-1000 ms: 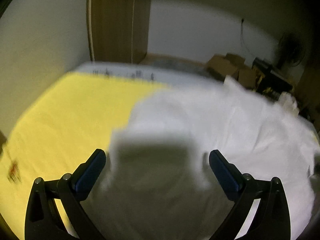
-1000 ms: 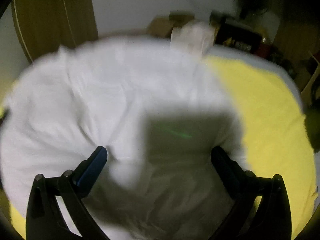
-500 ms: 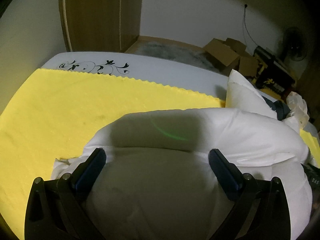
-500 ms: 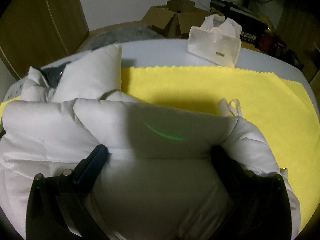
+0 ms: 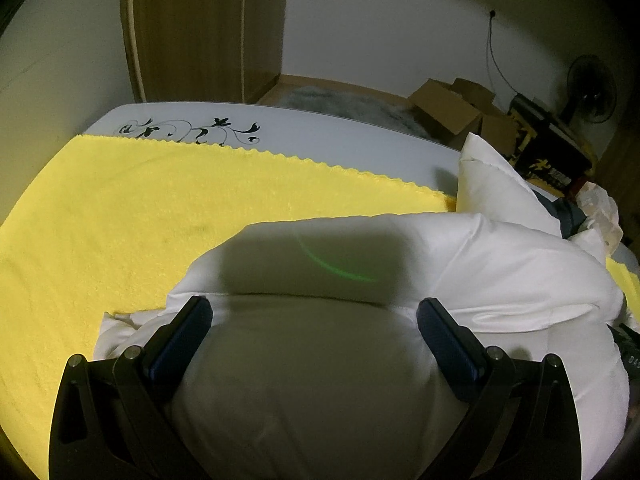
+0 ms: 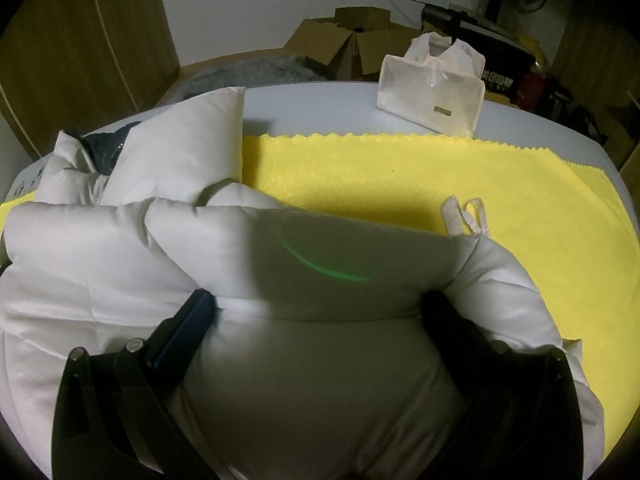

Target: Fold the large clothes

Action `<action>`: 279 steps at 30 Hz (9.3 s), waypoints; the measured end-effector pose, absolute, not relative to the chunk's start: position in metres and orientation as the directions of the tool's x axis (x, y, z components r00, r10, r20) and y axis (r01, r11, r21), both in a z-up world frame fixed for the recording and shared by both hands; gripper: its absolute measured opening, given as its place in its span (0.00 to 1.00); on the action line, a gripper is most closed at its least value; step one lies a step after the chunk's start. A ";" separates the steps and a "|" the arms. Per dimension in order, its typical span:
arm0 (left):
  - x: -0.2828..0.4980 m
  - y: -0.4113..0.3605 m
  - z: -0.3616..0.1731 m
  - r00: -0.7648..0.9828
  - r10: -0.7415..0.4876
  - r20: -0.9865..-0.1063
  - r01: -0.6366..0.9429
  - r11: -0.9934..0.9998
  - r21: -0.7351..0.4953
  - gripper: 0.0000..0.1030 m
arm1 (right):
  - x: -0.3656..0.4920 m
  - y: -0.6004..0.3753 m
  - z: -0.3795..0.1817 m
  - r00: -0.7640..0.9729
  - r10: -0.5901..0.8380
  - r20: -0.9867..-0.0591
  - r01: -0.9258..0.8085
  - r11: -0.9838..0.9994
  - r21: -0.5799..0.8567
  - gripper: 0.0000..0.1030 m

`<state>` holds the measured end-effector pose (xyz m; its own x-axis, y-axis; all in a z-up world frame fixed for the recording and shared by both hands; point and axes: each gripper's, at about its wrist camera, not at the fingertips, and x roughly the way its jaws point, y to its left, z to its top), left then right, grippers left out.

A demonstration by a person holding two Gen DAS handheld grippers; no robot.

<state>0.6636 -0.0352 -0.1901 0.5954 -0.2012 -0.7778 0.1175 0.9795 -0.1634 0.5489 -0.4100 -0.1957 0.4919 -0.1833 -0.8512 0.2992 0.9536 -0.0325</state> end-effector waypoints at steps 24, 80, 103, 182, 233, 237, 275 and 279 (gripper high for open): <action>0.665 -0.035 -0.194 0.594 -0.211 -0.776 0.115 0.977 -0.178 1.00 | 0.537 -0.407 -0.193 0.514 -0.184 -0.838 0.294 0.955 -0.029 1.00; 0.486 0.121 -0.115 0.598 -0.442 -0.668 0.213 0.892 -0.399 1.00 | 0.414 -0.274 -0.101 0.688 0.112 -0.717 -0.045 0.993 0.112 1.00; 0.450 0.198 -0.179 0.452 -0.685 -0.571 0.028 0.651 -0.759 1.00 | 0.405 -0.282 -0.093 0.629 0.115 -0.769 0.075 0.976 0.207 1.00; 0.508 0.173 -0.231 0.307 -0.888 -0.341 -0.116 0.321 -0.940 1.00 | 0.341 -0.276 -0.128 0.625 0.198 -0.755 0.094 0.941 0.325 0.44; 0.499 0.078 -0.053 0.487 -0.589 -0.645 0.212 0.796 -0.567 0.20 | 0.395 -0.321 -0.155 0.639 0.265 -0.722 0.124 0.891 0.437 0.57; 0.485 0.051 -0.033 0.543 -0.540 -0.643 0.265 0.837 -0.479 0.20 | 0.355 -0.371 -0.125 0.694 0.121 -0.710 0.169 0.931 0.323 0.57; 0.365 -0.332 -0.099 0.349 -0.586 -0.731 0.710 0.675 -0.202 0.20 | 0.190 -0.566 -0.148 0.769 0.101 -0.631 0.364 0.742 0.563 0.75; 0.372 -0.334 -0.110 0.283 -0.590 -0.756 0.693 0.671 -0.263 0.20 | 0.196 -0.565 -0.149 0.774 0.130 -0.619 0.356 0.720 0.596 0.76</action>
